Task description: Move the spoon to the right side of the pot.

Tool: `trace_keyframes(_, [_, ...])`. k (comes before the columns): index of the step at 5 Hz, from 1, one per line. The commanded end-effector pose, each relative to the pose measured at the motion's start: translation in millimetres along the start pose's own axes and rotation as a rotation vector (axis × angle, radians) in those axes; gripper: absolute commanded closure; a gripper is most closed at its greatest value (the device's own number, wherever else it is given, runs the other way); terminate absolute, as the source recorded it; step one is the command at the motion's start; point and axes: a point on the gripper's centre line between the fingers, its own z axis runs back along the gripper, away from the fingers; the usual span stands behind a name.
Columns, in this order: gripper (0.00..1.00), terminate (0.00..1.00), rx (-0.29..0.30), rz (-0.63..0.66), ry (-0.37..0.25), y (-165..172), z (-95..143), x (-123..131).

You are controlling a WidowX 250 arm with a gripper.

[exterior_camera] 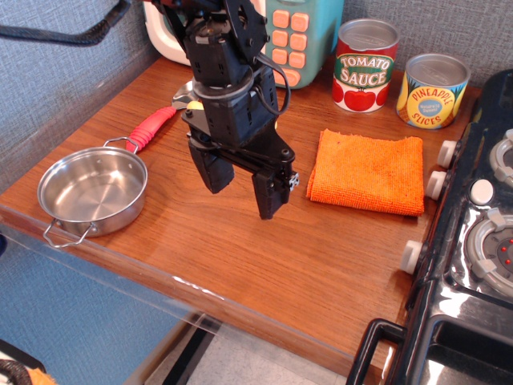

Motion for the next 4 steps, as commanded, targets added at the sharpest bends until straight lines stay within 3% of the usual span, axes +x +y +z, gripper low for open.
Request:
trace_keyframes(1, [0.00, 0.00, 0.000, 0.000, 0.000, 0.0, 0.0, 0.0])
trace_keyframes(3, [0.00, 0.00, 0.074, 0.196, -0.051, 68.9, 11.9, 20.6])
trace_keyframes(4, [0.00, 0.00, 0.127, 0.311, -0.068, 123.7, 20.4, 27.8])
